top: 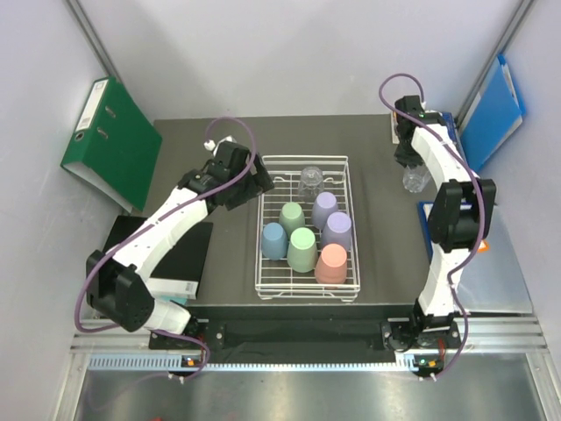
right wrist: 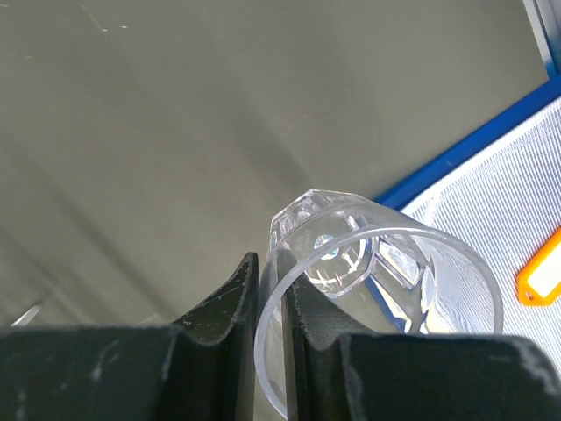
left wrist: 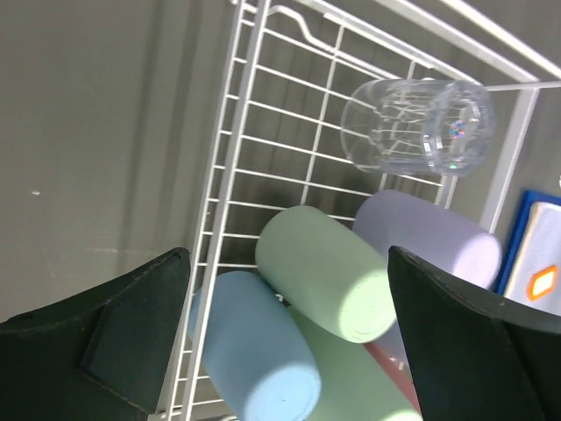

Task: Unload the cups from the dish rack

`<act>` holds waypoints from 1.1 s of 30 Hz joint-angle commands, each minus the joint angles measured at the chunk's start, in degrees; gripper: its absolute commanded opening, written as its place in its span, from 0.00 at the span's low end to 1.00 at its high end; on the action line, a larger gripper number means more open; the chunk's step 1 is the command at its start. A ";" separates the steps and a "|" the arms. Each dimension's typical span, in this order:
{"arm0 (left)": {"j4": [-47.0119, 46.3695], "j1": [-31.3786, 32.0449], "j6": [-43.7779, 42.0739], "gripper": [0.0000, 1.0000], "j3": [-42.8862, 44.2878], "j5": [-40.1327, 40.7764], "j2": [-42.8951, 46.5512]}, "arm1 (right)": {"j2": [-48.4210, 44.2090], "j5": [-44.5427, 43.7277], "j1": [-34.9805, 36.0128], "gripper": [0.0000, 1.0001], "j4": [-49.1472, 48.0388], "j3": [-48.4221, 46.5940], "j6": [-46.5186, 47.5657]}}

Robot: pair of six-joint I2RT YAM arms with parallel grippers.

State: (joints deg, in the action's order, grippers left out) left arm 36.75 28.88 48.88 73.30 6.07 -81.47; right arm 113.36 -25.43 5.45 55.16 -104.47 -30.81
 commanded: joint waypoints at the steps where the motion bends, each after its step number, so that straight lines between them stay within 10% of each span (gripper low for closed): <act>1: 1.92 0.12 -1.34 0.99 -1.23 2.90 1.23 | 2.39 -1.72 -0.53 0.00 0.65 -5.75 1.98; 14: 1.57 0.30 -0.72 0.98 -1.05 1.58 -2.55 | 5.12 2.49 -1.15 0.00 -8.04 4.79 0.93; 28: 2.09 0.21 -4.93 0.99 4.13 4.12 -3.87 | -2.86 7.76 -1.15 0.56 -12.52 7.78 0.58; 33: 2.36 1.52 -8.96 0.99 8.96 11.76 -2.90 | -14.73 10.31 0.34 0.92 -19.20 10.50 -2.68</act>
State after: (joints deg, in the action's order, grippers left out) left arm 39.29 29.21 44.56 76.97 10.72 -85.38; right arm 113.10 -16.91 4.84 43.70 -94.24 -30.98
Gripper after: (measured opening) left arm 0.987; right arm 0.802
